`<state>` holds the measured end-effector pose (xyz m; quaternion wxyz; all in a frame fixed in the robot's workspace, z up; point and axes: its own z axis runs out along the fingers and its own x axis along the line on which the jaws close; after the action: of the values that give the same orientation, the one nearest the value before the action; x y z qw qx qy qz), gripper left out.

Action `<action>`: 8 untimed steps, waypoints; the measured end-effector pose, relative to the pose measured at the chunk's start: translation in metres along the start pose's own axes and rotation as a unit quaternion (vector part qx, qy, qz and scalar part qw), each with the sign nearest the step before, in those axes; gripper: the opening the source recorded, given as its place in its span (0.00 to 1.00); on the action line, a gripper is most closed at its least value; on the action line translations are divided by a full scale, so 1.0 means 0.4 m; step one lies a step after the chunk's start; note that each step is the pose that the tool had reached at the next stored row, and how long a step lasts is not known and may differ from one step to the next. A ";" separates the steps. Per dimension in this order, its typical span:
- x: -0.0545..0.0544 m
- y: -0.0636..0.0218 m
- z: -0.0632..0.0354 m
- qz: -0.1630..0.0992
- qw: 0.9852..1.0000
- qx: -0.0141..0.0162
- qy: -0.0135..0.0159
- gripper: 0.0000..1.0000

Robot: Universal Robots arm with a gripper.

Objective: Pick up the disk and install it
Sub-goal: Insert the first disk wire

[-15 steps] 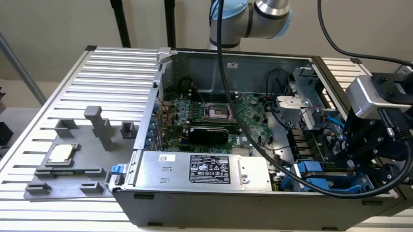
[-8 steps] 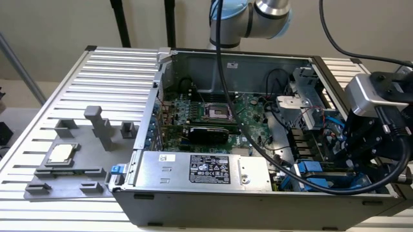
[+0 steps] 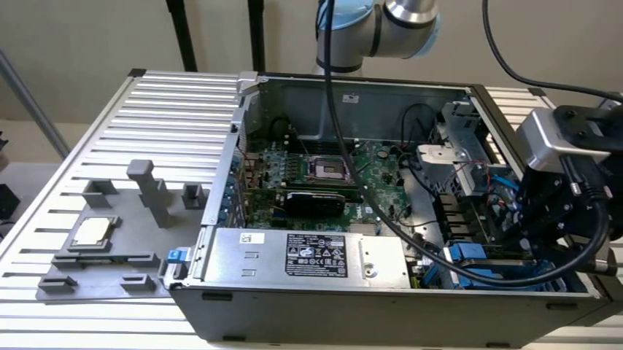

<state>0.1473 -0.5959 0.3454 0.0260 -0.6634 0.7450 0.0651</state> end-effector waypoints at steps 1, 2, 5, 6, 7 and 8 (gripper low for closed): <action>-0.001 0.000 0.001 0.001 1.000 0.000 0.000 0.16; -0.002 0.001 0.001 0.002 1.000 0.000 0.001 0.16; -0.005 0.001 0.003 0.005 1.000 0.001 0.003 0.16; -0.007 0.002 0.004 0.006 1.000 0.001 0.005 0.16; -0.008 0.002 0.005 0.007 1.000 0.001 0.006 0.16; -0.009 0.002 0.006 0.008 1.000 0.001 0.007 0.16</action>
<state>0.1469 -0.5920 0.3437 0.0214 -0.6575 0.7507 0.0598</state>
